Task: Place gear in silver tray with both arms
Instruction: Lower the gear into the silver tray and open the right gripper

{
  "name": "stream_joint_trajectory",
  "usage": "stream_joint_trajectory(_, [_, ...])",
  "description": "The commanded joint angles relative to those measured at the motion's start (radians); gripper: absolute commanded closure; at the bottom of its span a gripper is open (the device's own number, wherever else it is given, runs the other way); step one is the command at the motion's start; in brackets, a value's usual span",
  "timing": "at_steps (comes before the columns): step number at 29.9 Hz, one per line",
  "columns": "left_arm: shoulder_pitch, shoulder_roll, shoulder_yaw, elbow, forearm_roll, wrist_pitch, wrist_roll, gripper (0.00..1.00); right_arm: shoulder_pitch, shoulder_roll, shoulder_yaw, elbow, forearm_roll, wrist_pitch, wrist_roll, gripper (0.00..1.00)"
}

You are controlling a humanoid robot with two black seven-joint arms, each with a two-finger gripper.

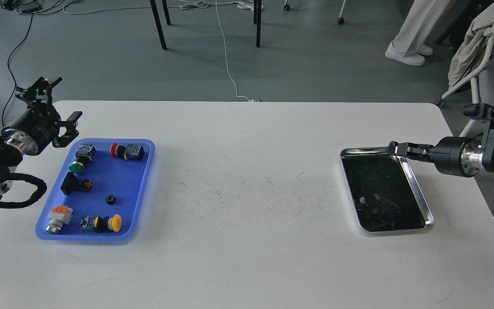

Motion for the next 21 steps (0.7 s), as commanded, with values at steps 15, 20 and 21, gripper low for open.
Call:
stream_joint_trajectory(15, [0.000, 0.009, -0.003, -0.002, 0.000, 0.000, -0.003, 0.03, -0.084, 0.068, 0.018, -0.077, 0.331, -0.030, 0.002, 0.97])
stream_joint_trajectory(20, [0.000, 0.009, -0.005, -0.002, -0.002, 0.000, -0.003, 0.03, -0.105, 0.084, 0.012, -0.097, 0.368, -0.026, 0.000, 0.97])
stream_joint_trajectory(21, [0.000, 0.010, -0.005, -0.002, -0.002, 0.000, -0.003, 0.03, -0.114, 0.091, 0.013, -0.099, 0.370, -0.025, -0.003, 0.97])
